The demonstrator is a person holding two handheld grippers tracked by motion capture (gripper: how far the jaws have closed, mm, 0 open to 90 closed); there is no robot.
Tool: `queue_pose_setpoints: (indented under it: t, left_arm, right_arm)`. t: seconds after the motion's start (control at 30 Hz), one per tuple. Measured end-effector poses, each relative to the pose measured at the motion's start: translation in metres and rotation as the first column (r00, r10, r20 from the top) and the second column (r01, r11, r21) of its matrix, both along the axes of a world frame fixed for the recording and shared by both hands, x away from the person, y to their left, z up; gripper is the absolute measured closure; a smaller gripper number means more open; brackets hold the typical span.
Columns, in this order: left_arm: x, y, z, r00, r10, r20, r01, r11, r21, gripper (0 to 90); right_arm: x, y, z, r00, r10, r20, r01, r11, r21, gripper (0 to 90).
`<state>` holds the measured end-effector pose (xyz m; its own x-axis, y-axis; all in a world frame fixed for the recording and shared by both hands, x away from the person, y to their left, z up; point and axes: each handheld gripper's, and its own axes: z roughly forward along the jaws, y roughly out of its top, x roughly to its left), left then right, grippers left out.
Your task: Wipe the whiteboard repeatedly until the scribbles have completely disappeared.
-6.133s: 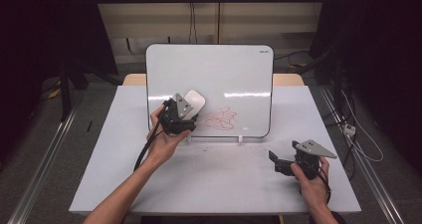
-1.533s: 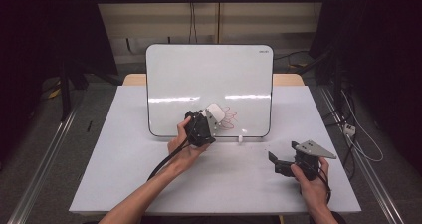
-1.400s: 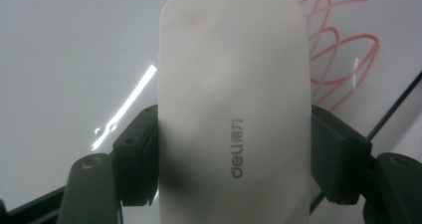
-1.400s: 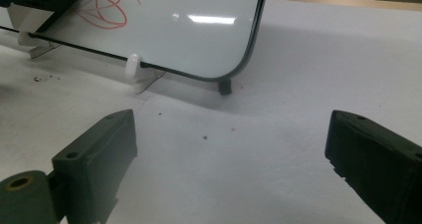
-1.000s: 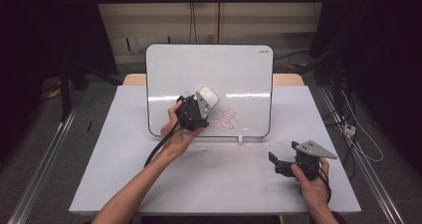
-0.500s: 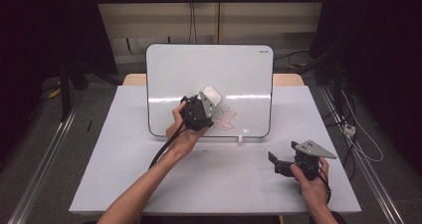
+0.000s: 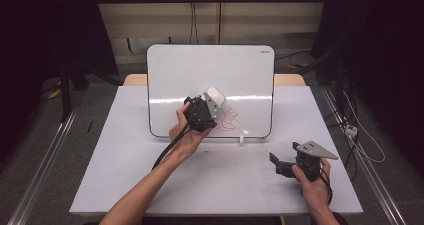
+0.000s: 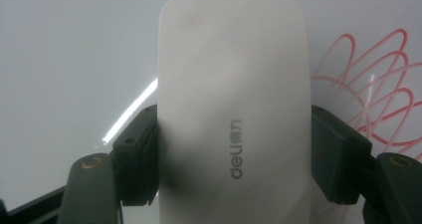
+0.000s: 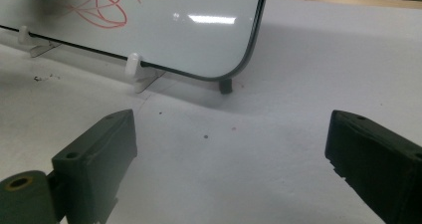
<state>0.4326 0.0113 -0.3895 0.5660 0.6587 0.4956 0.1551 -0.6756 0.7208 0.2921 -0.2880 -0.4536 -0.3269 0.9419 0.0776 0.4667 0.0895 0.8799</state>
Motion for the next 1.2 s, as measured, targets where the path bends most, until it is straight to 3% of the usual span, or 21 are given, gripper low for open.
queue_pose_setpoints:
  t: [0.27,0.47,0.73,0.87,0.97,1.03,1.17,1.2]
  left_arm:
    - [-0.01,-0.024,-0.01,0.998,-0.063,0.005,0.062,0.9961,0.063,31.0]
    - [-0.012,-0.027,-0.012,0.9982,-0.058,0.014,0.056,0.9962,0.067,30.9]
    - [-0.018,-0.039,-0.02,0.9962,-0.086,0.016,0.084,0.9906,0.108,30.9]
    - [-0.023,-0.048,-0.025,0.9929,-0.119,-0.001,0.118,0.9842,0.132,30.8]
    - [-0.028,-0.055,-0.029,0.9907,-0.136,-0.003,0.134,0.9748,0.178,30.8]
    - [-0.027,-0.054,-0.029,0.9891,-0.147,-0.008,0.146,0.9732,0.177,30.8]
    - [-0.031,-0.056,-0.033,0.9849,-0.173,-0.014,0.172,0.9634,0.206,30.8]
    - [-0.032,-0.056,-0.034,0.9823,-0.186,-0.021,0.186,0.9539,0.236,30.8]
  right_arm:
    - [-0.001,0.0,0.0,1.0,-0.001,-0.001,0.001,1.0,0.004,6.1]
    - [-0.001,0.0,0.0,1.0,0.001,0.001,-0.001,1.0,0.007,6.2]
    - [-0.001,0.0,0.0,1.0,-0.001,-0.001,0.001,1.0,0.005,6.1]
    - [-0.001,0.0,0.0,1.0,0.001,-0.001,-0.001,1.0,0.004,6.1]
    - [-0.001,-0.001,0.0,1.0,0.002,0.004,-0.002,1.0,0.002,6.2]
    - [-0.001,-0.001,0.0,1.0,0.003,0.005,-0.003,1.0,0.002,6.1]
    - [-0.001,-0.001,0.0,1.0,0.005,0.004,-0.005,1.0,0.004,6.2]
    - [-0.001,-0.001,0.0,1.0,0.005,0.004,-0.005,1.0,0.003,6.2]
